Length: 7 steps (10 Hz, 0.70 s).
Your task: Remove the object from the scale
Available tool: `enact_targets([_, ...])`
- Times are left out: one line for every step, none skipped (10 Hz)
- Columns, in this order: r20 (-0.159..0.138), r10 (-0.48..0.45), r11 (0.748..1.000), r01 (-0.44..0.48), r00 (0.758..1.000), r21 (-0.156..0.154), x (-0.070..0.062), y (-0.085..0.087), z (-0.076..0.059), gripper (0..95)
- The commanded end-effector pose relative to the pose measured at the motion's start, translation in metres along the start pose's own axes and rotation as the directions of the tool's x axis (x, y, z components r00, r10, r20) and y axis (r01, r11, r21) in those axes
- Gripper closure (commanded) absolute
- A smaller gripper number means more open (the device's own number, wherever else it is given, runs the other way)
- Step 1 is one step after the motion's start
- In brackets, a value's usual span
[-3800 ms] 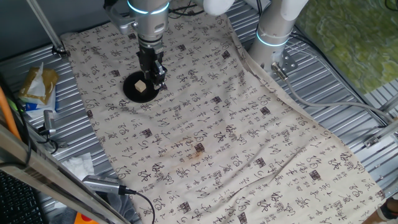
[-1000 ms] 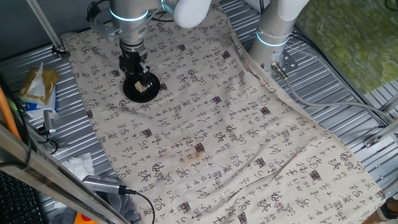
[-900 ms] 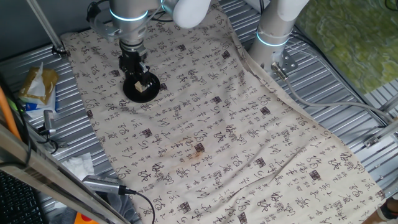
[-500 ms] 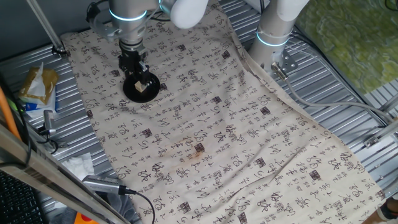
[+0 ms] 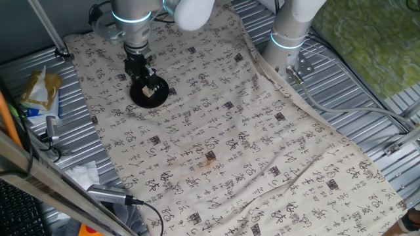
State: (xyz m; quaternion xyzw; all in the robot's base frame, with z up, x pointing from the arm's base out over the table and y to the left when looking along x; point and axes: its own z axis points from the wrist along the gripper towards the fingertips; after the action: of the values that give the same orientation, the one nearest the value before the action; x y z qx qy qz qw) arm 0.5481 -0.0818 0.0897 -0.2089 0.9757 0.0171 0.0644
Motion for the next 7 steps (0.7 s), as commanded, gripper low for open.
enact_targets([-0.034, 0.026, 1.0, -0.026, 0.999, -0.017, 0.0009, -0.0007, 0.0024, 38.0])
enact_targets([-0.06, 0.039, 0.999, -0.041, 0.997, -0.027, 0.0009, -0.0006, 0.0029, 38.0])
enact_targets([-0.085, 0.047, 0.998, -0.05, 0.995, -0.032, 0.001, -0.0006, 0.0036, 38.0])
enact_targets([-0.092, 0.048, 0.998, -0.051, 0.995, -0.035, 0.0011, -0.0005, 0.0045, 38.0])
enact_targets([-0.104, 0.049, 0.998, -0.053, 0.993, -0.039, 0.0011, -0.0004, 0.0064, 38.0])
enact_targets([-0.122, 0.048, 0.997, -0.054, 0.991, -0.046, 0.0014, 0.0, 0.0094, 38.0])
enact_targets([-0.148, 0.048, 0.997, -0.057, 0.988, -0.055, 0.0017, 0.0003, 0.0118, 38.0])
